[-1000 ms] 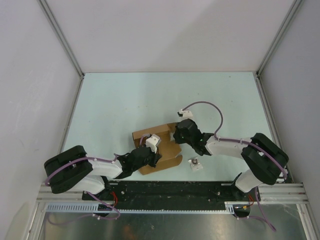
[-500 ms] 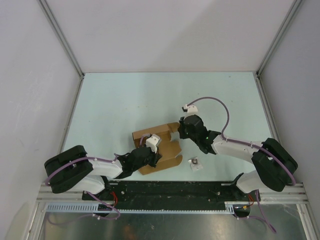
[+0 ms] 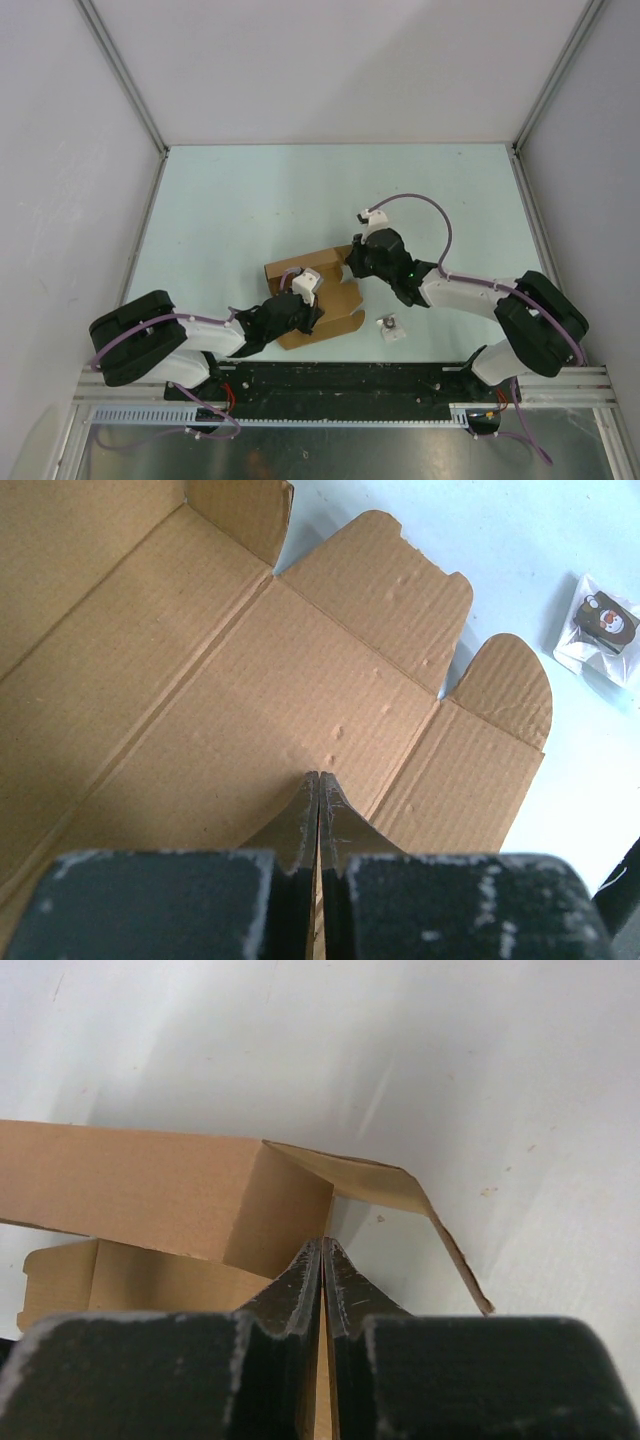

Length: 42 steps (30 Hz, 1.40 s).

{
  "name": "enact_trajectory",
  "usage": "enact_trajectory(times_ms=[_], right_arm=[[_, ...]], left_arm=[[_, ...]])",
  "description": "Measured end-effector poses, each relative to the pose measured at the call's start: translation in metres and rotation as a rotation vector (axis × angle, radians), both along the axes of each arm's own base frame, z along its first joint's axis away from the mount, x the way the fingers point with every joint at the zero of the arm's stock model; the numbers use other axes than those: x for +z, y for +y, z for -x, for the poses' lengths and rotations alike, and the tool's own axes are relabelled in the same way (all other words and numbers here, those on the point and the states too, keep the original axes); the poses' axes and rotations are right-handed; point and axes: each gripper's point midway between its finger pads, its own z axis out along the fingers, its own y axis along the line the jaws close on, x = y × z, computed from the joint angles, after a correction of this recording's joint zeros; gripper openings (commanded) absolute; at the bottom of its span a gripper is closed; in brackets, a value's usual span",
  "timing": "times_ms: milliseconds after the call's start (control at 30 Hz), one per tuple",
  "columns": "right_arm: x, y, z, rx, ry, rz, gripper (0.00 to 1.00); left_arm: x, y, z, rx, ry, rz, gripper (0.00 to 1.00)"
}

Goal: Fold the paper box

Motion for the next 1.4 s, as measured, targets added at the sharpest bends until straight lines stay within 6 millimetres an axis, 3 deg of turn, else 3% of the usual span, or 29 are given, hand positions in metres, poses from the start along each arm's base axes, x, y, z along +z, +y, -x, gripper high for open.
enact_trajectory(times_ms=[733,1067,1167,1400], right_arm=[[-0.01,0.03,0.015,0.11,0.095,-0.116,0.06],[-0.013,0.022,0.012,0.075,0.096,-0.09,0.08],[-0.004,0.012,0.01,0.045,0.068,-0.061,0.09],[0.038,-0.012,0.007,-0.009,-0.025,-0.06,0.17]], left_arm=[[0.0,-0.002,0.0,-0.003,0.001,0.0,0.0],[0.0,-0.002,0.0,-0.003,0.002,0.0,0.0],[0.0,-0.002,0.0,-0.003,0.001,0.0,0.0],[0.006,-0.002,0.006,-0.03,0.002,0.003,0.0]])
